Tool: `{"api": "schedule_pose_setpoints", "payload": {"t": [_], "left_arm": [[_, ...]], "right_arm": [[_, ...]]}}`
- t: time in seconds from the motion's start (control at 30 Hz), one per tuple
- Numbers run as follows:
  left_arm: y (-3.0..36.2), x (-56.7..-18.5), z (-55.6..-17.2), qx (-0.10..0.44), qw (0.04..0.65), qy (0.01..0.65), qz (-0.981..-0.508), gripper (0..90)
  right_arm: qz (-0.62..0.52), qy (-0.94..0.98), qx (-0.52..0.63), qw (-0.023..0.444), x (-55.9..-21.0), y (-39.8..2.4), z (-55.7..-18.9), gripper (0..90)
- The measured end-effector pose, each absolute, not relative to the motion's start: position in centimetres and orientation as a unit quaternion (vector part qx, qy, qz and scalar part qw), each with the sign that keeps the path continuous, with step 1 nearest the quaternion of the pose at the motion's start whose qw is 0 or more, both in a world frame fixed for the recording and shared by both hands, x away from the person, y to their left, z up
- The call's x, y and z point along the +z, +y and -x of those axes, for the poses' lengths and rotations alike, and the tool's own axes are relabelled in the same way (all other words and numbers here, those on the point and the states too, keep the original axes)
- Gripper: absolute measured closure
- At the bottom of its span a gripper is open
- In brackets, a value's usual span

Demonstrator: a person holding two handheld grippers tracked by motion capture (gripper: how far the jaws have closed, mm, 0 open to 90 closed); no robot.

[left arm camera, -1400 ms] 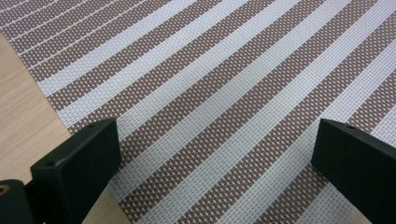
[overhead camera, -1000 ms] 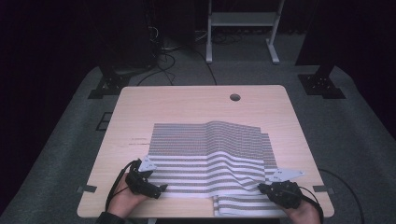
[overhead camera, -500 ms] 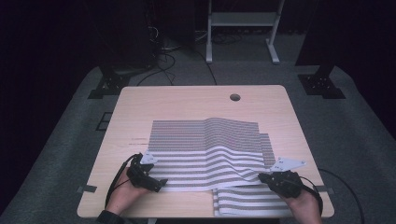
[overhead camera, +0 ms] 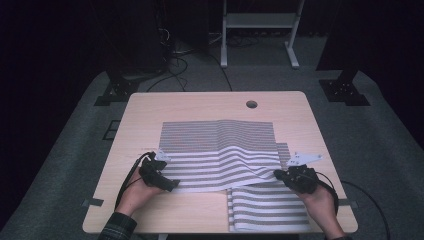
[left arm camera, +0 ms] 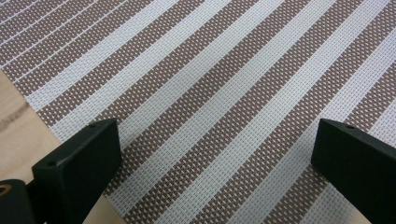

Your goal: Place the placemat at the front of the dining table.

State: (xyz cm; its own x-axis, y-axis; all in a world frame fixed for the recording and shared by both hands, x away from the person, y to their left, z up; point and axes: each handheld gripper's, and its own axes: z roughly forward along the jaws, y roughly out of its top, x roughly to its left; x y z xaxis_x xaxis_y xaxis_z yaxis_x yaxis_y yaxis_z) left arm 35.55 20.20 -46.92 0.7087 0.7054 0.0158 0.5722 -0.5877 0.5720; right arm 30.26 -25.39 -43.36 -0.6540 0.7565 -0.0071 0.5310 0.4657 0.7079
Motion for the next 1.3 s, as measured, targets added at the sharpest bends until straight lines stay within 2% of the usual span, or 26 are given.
{"api": "schedule_pose_setpoints", "payload": {"t": [0.7, 1.3], "left_arm": [[20.3, -46.7, -41.8, 0.116, 0.261, 0.366, -0.886, 0.8], [20.3, -46.5, -47.6, 0.115, 0.26, 0.368, -0.885, 2.7]], "right_arm": [[-0.393, 0.832, 0.344, 0.186, -42.8, -24.7, -35.8, 87.5], [-0.42, 0.819, 0.346, 0.182, -42.9, -24.6, -40.8, 87.5]]}}
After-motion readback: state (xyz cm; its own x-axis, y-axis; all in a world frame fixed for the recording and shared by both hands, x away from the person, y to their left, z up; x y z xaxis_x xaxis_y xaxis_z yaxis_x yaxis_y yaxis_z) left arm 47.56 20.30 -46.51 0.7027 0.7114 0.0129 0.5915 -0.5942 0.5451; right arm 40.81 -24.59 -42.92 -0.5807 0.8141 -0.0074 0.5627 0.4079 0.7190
